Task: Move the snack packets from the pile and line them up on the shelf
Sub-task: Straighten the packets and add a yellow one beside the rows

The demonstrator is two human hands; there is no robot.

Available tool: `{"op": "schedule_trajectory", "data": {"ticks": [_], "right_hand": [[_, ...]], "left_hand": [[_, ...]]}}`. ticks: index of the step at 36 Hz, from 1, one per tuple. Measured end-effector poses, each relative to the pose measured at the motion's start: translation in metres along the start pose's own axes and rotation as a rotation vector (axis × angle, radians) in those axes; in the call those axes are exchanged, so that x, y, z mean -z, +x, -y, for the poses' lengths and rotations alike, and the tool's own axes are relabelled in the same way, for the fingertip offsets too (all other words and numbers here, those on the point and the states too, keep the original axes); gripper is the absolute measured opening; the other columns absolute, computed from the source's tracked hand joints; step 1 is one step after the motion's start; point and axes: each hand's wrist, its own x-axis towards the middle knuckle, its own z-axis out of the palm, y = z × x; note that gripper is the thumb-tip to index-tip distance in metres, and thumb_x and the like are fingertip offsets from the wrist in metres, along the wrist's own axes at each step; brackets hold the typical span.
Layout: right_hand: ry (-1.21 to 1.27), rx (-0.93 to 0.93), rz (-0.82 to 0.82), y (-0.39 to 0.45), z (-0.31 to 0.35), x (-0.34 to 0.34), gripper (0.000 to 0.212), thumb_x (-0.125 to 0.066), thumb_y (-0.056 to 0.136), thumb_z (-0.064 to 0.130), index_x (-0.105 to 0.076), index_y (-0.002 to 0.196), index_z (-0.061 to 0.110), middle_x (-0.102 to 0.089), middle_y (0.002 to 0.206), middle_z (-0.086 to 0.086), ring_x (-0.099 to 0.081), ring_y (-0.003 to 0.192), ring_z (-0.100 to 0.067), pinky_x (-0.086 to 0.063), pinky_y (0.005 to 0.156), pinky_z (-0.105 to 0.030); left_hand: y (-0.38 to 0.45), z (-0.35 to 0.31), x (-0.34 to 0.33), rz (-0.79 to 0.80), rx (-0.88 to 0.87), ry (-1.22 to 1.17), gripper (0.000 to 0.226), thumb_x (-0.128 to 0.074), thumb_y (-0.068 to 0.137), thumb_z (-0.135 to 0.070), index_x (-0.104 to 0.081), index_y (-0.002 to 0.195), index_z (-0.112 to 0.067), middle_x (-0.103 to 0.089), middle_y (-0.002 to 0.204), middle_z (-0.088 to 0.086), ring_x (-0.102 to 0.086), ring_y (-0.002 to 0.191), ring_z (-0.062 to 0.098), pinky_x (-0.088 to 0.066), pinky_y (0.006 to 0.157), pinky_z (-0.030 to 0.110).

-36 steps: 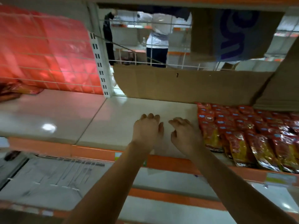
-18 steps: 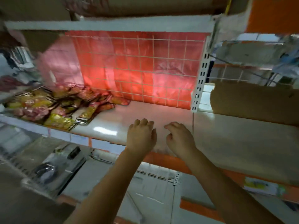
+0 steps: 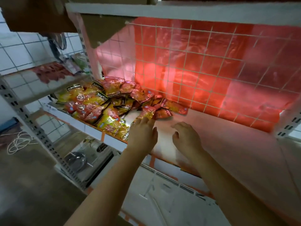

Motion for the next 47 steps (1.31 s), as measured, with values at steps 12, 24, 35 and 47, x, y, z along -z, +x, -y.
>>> {"op": "schedule_trajectory", "data": {"ticks": [12, 24, 35, 47], "right_hand": [[0.078, -0.065, -0.075, 0.089, 0.015, -0.039, 0.043, -0.058, 0.073, 0.001, -0.064, 0.115, 0.009, -0.054, 0.127, -0.009, -0.049, 0.116, -0.031, -0.038, 0.098, -0.034], [-0.176, -0.108, 0.057, 0.093, 0.013, -0.058, 0.037, -0.042, 0.097, 0.03, -0.051, 0.13, 0.017, -0.047, 0.128, -0.01, -0.039, 0.118, -0.033, -0.037, 0.094, -0.037], [0.048, -0.321, -0.075, 0.06, 0.034, -0.058, 0.031, -0.068, 0.081, 0.033, -0.062, 0.098, 0.008, -0.059, 0.11, -0.01, -0.051, 0.106, -0.027, -0.037, 0.083, -0.031], [0.311, -0.656, 0.058, 0.025, 0.047, -0.035, 0.07, -0.079, 0.071, 0.023, -0.043, 0.131, 0.015, -0.057, 0.118, -0.006, -0.056, 0.097, -0.022, -0.045, 0.078, -0.031]], "left_hand": [[0.068, 0.065, -0.042, 0.218, 0.083, -0.092, 0.042, -0.058, 0.087, -0.038, -0.05, 0.118, -0.012, -0.055, 0.11, 0.008, -0.051, 0.106, 0.025, -0.044, 0.092, 0.037], [0.08, 0.097, -0.056, 0.292, 0.207, -0.581, 0.08, -0.083, 0.065, -0.03, -0.044, 0.132, -0.008, -0.058, 0.112, 0.013, -0.056, 0.104, 0.029, -0.047, 0.09, 0.043], [0.073, 0.104, -0.048, 0.251, 0.253, -0.689, 0.071, -0.079, 0.073, -0.026, -0.048, 0.133, -0.003, -0.057, 0.116, 0.012, -0.054, 0.107, 0.027, -0.045, 0.091, 0.035], [0.067, 0.102, -0.035, 0.264, 0.3, -1.023, 0.035, -0.075, 0.076, -0.005, -0.051, 0.099, -0.01, -0.06, 0.079, -0.005, -0.06, 0.059, -0.002, -0.046, 0.05, 0.01]]}}
